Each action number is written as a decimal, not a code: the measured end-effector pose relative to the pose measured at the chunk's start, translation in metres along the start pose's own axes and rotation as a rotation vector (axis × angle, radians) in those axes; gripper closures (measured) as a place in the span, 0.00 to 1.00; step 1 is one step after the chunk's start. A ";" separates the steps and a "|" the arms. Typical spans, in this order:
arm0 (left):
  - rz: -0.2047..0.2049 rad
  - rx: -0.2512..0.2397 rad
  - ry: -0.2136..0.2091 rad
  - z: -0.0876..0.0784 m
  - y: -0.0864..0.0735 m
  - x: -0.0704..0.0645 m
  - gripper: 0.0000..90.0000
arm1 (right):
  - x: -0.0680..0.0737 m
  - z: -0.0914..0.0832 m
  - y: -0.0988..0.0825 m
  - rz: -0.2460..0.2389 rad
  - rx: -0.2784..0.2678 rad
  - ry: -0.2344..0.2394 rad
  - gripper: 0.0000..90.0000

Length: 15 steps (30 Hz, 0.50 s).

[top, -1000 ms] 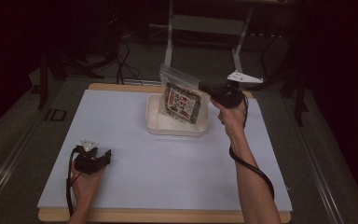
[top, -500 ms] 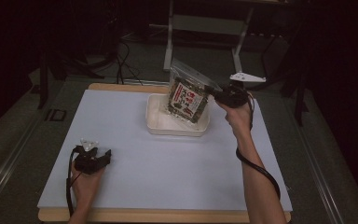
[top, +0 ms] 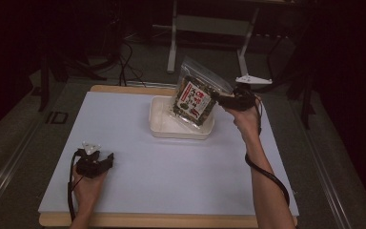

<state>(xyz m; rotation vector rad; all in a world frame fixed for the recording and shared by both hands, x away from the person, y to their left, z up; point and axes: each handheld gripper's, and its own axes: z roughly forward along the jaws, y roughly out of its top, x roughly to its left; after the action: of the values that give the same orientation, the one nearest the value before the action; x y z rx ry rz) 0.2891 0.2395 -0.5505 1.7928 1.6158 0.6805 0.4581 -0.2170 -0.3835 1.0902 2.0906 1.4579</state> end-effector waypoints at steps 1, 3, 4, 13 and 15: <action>-0.001 -0.001 0.000 0.000 0.000 0.000 0.48 | 0.000 0.000 0.000 0.001 0.002 0.000 0.34; 0.001 0.000 0.000 0.000 0.000 0.000 0.48 | -0.001 -0.002 -0.001 0.002 0.002 -0.008 0.32; 0.001 0.001 0.001 0.000 0.000 0.000 0.48 | -0.002 -0.004 -0.001 0.006 0.004 -0.010 0.32; -0.001 -0.001 0.003 0.000 0.000 0.000 0.48 | -0.008 -0.018 -0.005 0.023 0.018 -0.018 0.29; -0.001 0.001 0.002 0.000 0.000 0.000 0.48 | -0.008 -0.020 -0.006 0.014 0.037 -0.024 0.28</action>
<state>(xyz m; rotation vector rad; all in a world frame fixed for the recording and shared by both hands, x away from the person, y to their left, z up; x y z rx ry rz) 0.2890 0.2394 -0.5505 1.7922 1.6183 0.6810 0.4474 -0.2370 -0.3821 1.1322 2.1057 1.4111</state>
